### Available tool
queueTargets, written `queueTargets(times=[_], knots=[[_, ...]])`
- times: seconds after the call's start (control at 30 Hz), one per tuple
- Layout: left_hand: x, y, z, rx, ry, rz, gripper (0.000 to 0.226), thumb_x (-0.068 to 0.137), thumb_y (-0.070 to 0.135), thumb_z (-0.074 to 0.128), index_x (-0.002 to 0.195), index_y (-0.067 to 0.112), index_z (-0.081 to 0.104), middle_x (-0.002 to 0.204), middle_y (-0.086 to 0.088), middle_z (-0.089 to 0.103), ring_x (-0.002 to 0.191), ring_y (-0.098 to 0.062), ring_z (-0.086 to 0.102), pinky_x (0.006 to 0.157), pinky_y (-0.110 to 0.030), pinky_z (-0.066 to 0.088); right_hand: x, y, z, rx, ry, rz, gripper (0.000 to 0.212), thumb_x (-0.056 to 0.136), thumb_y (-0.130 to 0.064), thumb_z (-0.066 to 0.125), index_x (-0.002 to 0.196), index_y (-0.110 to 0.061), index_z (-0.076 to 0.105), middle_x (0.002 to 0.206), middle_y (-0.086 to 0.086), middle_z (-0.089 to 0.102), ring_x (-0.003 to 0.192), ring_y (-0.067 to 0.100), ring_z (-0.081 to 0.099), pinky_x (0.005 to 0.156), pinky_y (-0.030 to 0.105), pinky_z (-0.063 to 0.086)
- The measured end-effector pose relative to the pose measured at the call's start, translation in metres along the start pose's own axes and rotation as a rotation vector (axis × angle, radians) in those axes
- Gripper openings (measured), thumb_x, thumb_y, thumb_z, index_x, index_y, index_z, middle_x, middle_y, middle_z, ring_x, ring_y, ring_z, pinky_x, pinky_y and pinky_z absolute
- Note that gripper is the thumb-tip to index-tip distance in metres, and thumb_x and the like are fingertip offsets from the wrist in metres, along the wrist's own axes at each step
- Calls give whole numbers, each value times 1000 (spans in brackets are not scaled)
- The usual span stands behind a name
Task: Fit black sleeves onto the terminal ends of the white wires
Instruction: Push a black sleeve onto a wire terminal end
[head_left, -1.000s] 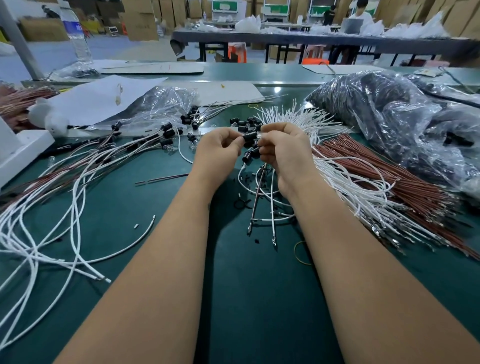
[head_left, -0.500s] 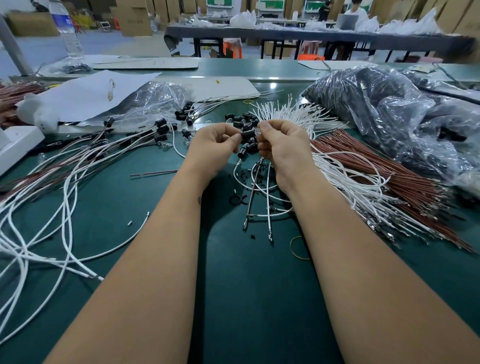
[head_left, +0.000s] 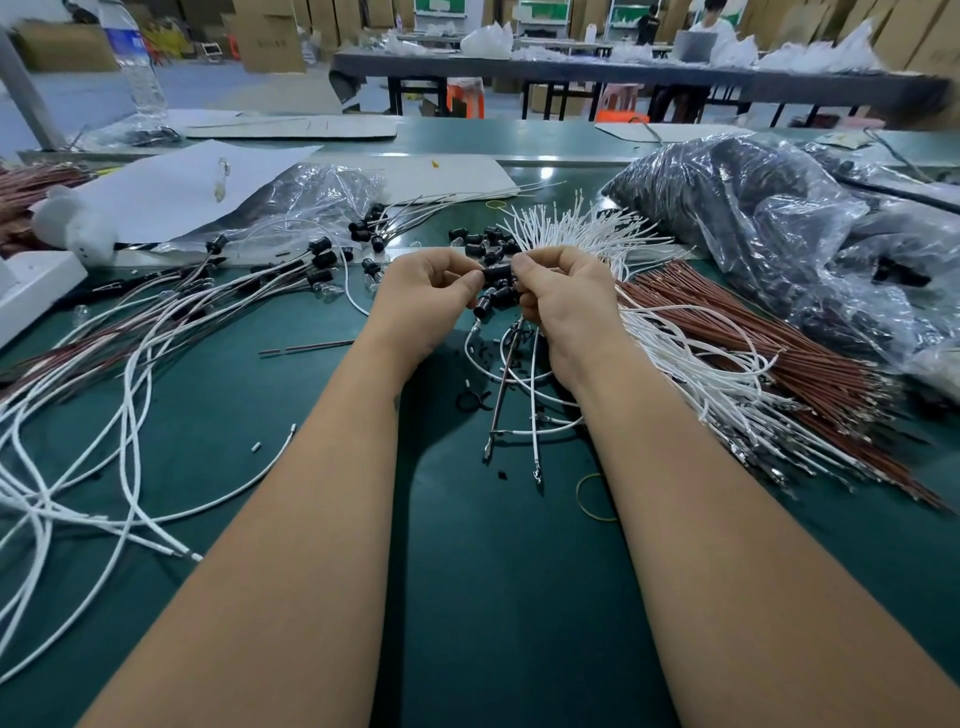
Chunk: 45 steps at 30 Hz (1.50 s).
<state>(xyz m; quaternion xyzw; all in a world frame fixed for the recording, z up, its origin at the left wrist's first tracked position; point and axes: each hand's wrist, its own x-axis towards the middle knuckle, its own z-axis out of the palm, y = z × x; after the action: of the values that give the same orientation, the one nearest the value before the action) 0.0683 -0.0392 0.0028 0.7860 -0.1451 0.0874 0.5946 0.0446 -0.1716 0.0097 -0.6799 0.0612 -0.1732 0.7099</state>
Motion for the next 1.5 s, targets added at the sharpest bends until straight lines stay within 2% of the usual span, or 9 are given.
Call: queueTargets(times=[0.33, 0.4, 0.5, 0.57, 0.63, 0.77, 0.93, 1.17, 1.5], knots=[[-1, 0, 4, 145, 55, 27, 12, 93, 11, 56, 91, 5, 67, 71, -3, 60, 45, 4, 43, 50, -7, 33, 1, 4, 2, -20, -51, 8, 13, 94, -12, 60, 81, -13, 60, 66, 0, 60, 49, 2, 53, 49, 16, 45], [-1, -1, 4, 186, 69, 41, 11, 92, 11, 57, 91, 6, 66, 72, -3, 60, 50, 0, 44, 54, -11, 35, 1, 5, 3, -62, -43, -15, 15, 94, -10, 60, 80, -13, 61, 65, 0, 59, 46, 0, 52, 49, 15, 45], [-2, -1, 5, 229, 67, 53, 10, 92, 12, 58, 91, 6, 67, 75, -7, 63, 63, -13, 51, 66, -25, 43, 4, 7, 4, -180, -1, -52, 14, 92, -12, 63, 78, -17, 62, 72, 1, 62, 62, 8, 57, 62, 23, 50], [-1, -2, 4, 235, 62, 54, 10, 91, 12, 59, 91, 6, 67, 76, -8, 65, 67, -16, 53, 69, -26, 45, 4, 7, 5, -227, 14, -68, 15, 90, -12, 65, 77, -19, 62, 76, 3, 63, 70, 15, 57, 69, 30, 51], [-1, -2, 4, 224, 58, 53, 10, 91, 12, 59, 91, 6, 67, 77, -9, 65, 66, -14, 52, 67, -24, 44, 3, 6, 4, -216, 14, -59, 15, 89, -11, 65, 76, -18, 62, 75, 3, 63, 70, 15, 57, 68, 30, 51], [-2, -1, 4, 196, 54, 56, 11, 92, 11, 59, 91, 5, 67, 75, -6, 64, 60, -7, 49, 57, -11, 39, 2, 2, 2, -51, -9, 3, 13, 92, -9, 61, 79, -12, 61, 66, 2, 59, 52, 6, 53, 51, 18, 47], [-3, 0, 4, 153, 46, 66, 11, 91, 10, 60, 93, 3, 68, 73, -7, 64, 53, 0, 48, 56, -10, 36, 2, 1, 3, 64, -18, 73, 13, 94, -10, 58, 81, -11, 59, 68, 2, 57, 55, 9, 51, 51, 20, 45], [-3, 0, 3, 112, 76, 43, 9, 89, 7, 61, 86, 5, 69, 68, -3, 63, 44, 5, 44, 50, -7, 34, 1, 2, 3, -93, 3, 14, 17, 93, -10, 61, 76, -13, 59, 65, 2, 56, 55, 10, 50, 50, 18, 44], [-5, -2, -2, 84, 55, 29, 16, 89, 7, 63, 75, 15, 66, 61, 4, 63, 45, 4, 46, 51, -8, 35, -3, 3, 2, -88, -66, 2, 20, 93, -10, 61, 74, -12, 58, 60, 0, 57, 45, 6, 49, 46, 18, 44]])
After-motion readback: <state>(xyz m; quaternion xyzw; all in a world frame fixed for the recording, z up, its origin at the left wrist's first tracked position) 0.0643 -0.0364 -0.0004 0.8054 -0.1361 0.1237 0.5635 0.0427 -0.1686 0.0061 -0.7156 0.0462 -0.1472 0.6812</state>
